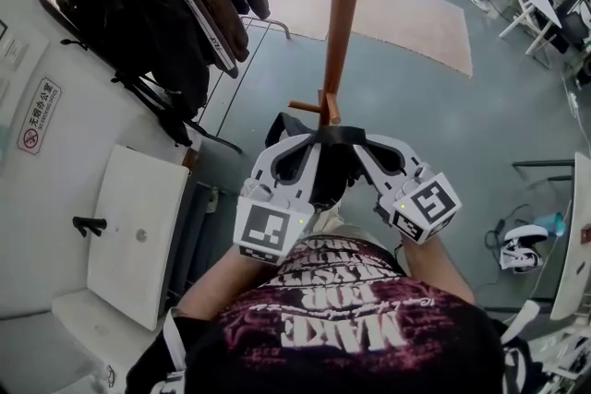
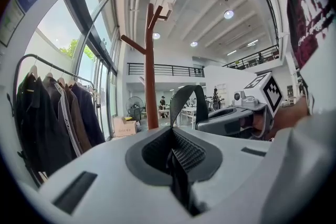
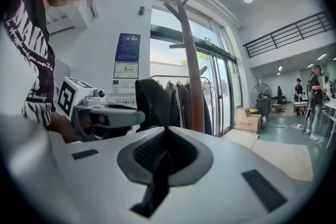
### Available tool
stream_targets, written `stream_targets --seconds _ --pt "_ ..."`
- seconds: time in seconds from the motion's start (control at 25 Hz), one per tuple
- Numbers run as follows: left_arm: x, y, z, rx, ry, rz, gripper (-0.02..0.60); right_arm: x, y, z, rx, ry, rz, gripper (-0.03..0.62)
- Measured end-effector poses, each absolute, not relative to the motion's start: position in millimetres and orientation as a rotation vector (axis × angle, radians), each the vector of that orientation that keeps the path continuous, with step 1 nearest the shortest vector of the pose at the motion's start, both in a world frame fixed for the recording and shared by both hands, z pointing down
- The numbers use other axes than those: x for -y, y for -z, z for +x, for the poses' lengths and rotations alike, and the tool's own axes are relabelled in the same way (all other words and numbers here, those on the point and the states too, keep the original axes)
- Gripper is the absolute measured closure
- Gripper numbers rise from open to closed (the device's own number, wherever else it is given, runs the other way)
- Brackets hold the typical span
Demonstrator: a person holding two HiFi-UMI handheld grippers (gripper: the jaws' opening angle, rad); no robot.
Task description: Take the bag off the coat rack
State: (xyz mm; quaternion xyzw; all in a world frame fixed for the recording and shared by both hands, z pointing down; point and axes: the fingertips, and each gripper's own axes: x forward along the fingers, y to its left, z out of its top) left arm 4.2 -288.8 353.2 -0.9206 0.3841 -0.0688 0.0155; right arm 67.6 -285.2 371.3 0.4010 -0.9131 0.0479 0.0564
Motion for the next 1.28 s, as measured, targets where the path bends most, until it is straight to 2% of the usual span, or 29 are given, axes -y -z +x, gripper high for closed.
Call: stream_targets --seconds 0.72,1.28 --pt "230 -326 3 -1.125 0.153 -2.872 0.574 227 -344 67 2.784 -0.048 1.227 0.583" --pt "231 -319 6 -1.14 0.153 -2.863 0.574 229 -338 70 2.802 -0.053 1.227 0.583"
